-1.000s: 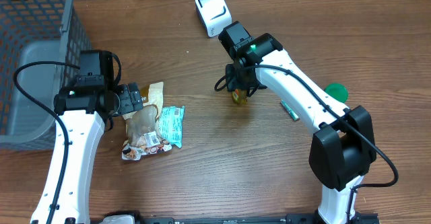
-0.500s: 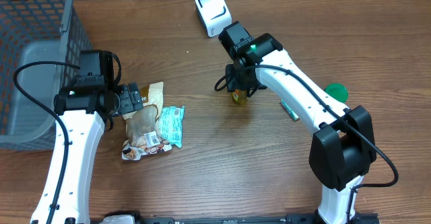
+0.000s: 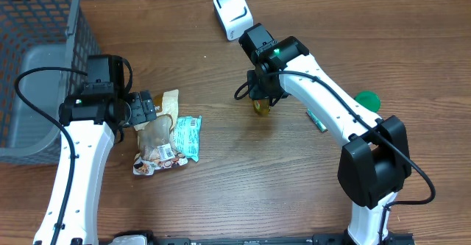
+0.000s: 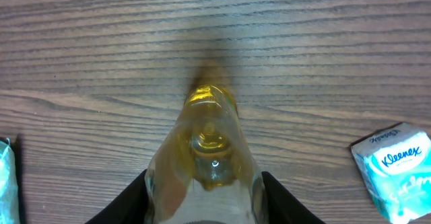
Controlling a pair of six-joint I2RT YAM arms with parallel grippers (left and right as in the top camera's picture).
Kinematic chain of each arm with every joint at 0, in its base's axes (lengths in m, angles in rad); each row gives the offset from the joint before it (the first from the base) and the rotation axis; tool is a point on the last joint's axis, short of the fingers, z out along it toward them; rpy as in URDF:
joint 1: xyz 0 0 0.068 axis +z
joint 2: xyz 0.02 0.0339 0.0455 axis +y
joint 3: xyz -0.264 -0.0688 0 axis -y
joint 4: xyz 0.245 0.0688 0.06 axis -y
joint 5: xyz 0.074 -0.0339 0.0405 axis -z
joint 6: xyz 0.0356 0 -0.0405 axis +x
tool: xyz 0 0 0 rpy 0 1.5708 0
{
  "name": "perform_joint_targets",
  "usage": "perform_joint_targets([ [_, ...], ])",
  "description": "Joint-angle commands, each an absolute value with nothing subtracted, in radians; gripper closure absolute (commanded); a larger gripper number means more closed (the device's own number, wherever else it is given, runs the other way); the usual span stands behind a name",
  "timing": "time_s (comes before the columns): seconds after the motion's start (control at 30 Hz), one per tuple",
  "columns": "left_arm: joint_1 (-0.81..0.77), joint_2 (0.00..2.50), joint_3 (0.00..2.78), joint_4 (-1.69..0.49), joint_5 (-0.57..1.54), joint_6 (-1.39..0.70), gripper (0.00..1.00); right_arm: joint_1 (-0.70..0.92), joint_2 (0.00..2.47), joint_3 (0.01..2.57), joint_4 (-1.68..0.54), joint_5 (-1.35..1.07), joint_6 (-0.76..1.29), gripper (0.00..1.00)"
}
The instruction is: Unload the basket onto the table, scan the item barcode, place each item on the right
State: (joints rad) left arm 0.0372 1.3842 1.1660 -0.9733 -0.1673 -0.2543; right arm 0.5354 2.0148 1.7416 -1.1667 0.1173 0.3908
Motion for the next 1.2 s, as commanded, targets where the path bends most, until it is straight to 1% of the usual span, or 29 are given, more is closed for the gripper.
perform_joint_targets([
  [0.0, 0.032, 1.386, 1.186, -0.975, -0.163, -0.239, 0.00, 0.521, 1.975, 1.750, -1.156, 0.059, 0.392, 0.63],
  [0.03, 0.032, 1.386, 1.186, -0.974, -0.163, -0.239, 0.01, 0.517, 1.972, 1.750, -1.152, 0.032, 0.392, 0.64],
  [0.07, 0.032, 1.386, 1.186, -0.974, -0.163, -0.239, 0.00, 0.511, 1.968, 1.750, -1.148, -0.001, 0.392, 0.68],
  [0.1, 0.032, 1.386, 1.186, -0.974, -0.163, -0.239, 0.00, 0.504, 1.963, 1.750, -1.146, -0.026, 0.392, 0.69],
  [0.33, 0.032, 1.386, 1.186, -0.974, -0.163, -0.239, 0.01, 0.408, 1.890, 1.750, -1.168, -0.254, 0.377, 0.71],
  [0.47, 0.032, 1.386, 1.186, -0.974, -0.163, -0.239, 0.01, 0.356, 1.837, 1.750, -1.200, -0.424, 0.289, 0.71],
  [0.7, 0.032, 1.386, 1.186, -0.974, -0.163, -0.239, 0.01, 0.263, 1.794, 1.750, -1.309, -0.857, 0.025, 0.71],
  [0.73, 0.032, 1.386, 1.186, -0.974, -0.163, -0.239, 0.01, 0.239, 1.792, 1.750, -1.360, -0.946, -0.044, 0.71],
  [0.8, 0.032, 1.386, 1.186, -0.974, -0.163, -0.239, 0.01, 0.213, 1.791, 1.750, -1.423, -1.021, -0.134, 0.71],
  [0.93, 0.032, 1.386, 1.186, -0.975, -0.163, -0.239, 0.00, 0.170, 1.792, 1.750, -1.565, -1.119, -0.340, 0.71],
  [1.07, 0.032, 1.386, 1.186, -0.974, -0.163, -0.239, 0.01, 0.136, 1.791, 1.750, -1.691, -1.159, -0.493, 0.71],
  [1.17, 0.032, 1.386, 1.186, -0.974, -0.163, -0.239, 0.00, 0.128, 1.789, 1.747, -1.694, -1.158, -0.501, 0.71],
])
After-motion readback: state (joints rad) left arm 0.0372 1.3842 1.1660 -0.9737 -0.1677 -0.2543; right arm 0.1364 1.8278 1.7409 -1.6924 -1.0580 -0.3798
